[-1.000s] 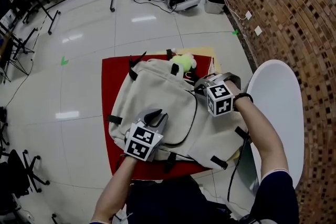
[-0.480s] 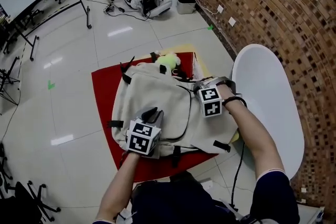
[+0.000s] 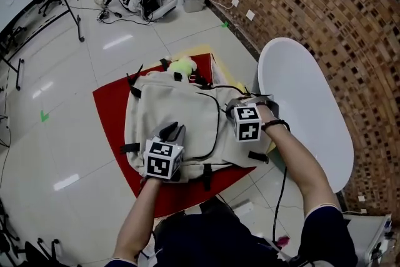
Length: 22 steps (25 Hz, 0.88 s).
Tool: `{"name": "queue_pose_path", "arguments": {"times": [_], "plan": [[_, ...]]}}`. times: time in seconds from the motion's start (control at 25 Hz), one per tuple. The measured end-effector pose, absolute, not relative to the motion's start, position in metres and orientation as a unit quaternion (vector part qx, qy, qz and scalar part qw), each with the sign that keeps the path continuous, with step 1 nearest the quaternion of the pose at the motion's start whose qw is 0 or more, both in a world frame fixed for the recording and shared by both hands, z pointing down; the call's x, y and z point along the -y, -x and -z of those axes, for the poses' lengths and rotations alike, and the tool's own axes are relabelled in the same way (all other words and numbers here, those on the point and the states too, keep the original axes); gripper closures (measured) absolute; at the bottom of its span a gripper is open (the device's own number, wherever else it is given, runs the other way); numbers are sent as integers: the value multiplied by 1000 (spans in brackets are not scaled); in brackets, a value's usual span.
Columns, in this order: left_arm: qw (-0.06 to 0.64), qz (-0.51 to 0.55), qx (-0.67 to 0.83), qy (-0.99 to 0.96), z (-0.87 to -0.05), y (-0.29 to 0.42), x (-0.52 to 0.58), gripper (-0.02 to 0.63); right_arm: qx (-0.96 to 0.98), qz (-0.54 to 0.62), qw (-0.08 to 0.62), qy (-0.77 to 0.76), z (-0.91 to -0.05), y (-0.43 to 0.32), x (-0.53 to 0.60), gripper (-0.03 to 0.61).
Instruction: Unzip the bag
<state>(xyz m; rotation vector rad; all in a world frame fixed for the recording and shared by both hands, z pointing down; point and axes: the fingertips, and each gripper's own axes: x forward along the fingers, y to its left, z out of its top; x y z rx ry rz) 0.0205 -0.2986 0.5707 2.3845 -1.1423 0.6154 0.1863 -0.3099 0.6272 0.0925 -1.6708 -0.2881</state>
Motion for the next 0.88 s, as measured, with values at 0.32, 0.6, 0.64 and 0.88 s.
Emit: {"name": "queue_pose_path", "arguments": {"times": [0.32,0.6,0.64,0.88], "plan": [[199,-225,382,-874,-572,-27,294,532,769,35,634,-78,-621,-175,243,551],[176,-219,353,-893,-567,-30,283,532,795,-52,586,-149,-618,-163,200,551],[170,-219,347,-896,-567,-30,282,532,797,-61,580,-159,-618,-160,196,551],[162,-218,310,-911,-565,-36,271,532,798,-95,553,-222,-620,-149,178,551]]}}
